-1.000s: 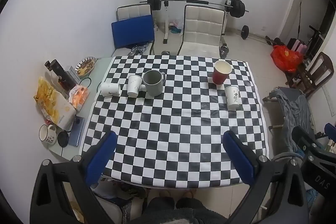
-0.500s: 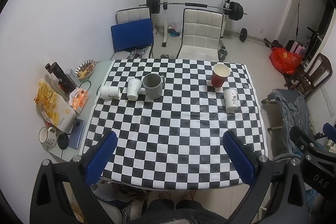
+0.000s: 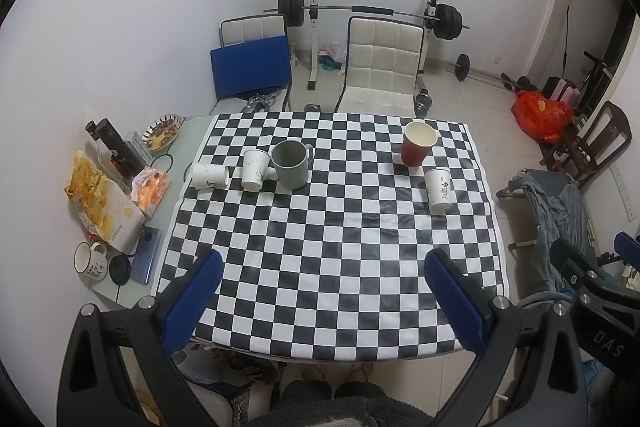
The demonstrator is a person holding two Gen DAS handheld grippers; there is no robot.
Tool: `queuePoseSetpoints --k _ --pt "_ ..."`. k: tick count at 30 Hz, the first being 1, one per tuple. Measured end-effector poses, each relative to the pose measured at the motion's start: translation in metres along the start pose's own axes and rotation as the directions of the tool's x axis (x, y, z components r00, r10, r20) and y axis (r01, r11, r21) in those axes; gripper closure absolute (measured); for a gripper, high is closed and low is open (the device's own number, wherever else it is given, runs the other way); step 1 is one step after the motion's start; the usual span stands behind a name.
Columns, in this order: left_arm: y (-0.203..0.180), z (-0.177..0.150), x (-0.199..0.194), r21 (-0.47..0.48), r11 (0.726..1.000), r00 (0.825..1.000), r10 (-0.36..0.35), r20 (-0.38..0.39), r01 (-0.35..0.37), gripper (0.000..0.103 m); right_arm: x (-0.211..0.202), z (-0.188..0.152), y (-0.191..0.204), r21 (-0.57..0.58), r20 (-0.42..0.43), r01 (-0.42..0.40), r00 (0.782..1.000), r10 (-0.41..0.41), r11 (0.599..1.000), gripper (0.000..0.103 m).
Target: Flip cup upright
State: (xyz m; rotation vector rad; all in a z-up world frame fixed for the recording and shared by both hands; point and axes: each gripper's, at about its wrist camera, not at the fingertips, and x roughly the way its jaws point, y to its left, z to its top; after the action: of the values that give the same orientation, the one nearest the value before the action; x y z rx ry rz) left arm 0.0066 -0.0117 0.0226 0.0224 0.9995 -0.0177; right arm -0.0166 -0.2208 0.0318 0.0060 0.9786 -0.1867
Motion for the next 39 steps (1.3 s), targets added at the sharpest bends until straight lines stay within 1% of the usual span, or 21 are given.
queuePoseSetpoints --k 4,5,11,22,27,29,39 --pt "0.000 -0.002 0.000 0.001 1.000 1.000 0.000 0.005 0.000 0.000 -0.001 0.000 0.001 0.000 0.000 0.001 1.000 -0.001 1.000 0.000" --pt "0.002 0.007 -0.004 0.003 1.000 1.000 -0.003 0.005 0.003 0.000 0.000 0.000 0.001 -0.001 0.000 0.002 1.000 -0.002 1.000 0.000" --pt "-0.001 0.014 -0.007 0.003 1.000 1.000 -0.005 0.008 0.005 0.000 0.000 0.001 -0.001 0.000 0.000 0.003 1.000 -0.003 1.000 0.000" --pt "0.000 0.010 -0.006 0.000 1.000 1.000 -0.003 0.013 0.003 0.000 -0.001 0.002 -0.003 -0.001 0.003 0.006 1.000 -0.006 1.000 0.000" --pt "-0.005 0.020 -0.009 -0.001 1.000 1.000 -0.002 0.013 0.002 0.000 -0.002 0.002 -0.004 0.001 0.003 0.006 1.000 -0.006 1.000 0.000" --pt "-0.003 0.015 -0.008 0.002 1.000 1.000 -0.002 0.016 0.002 0.000 -0.002 0.002 -0.004 -0.001 0.003 0.007 1.000 -0.007 1.000 0.000" --pt "-0.003 0.015 -0.009 0.001 1.000 1.000 -0.005 0.019 0.005 0.000 -0.005 0.002 -0.005 0.000 0.007 0.007 1.000 -0.007 1.000 0.000"
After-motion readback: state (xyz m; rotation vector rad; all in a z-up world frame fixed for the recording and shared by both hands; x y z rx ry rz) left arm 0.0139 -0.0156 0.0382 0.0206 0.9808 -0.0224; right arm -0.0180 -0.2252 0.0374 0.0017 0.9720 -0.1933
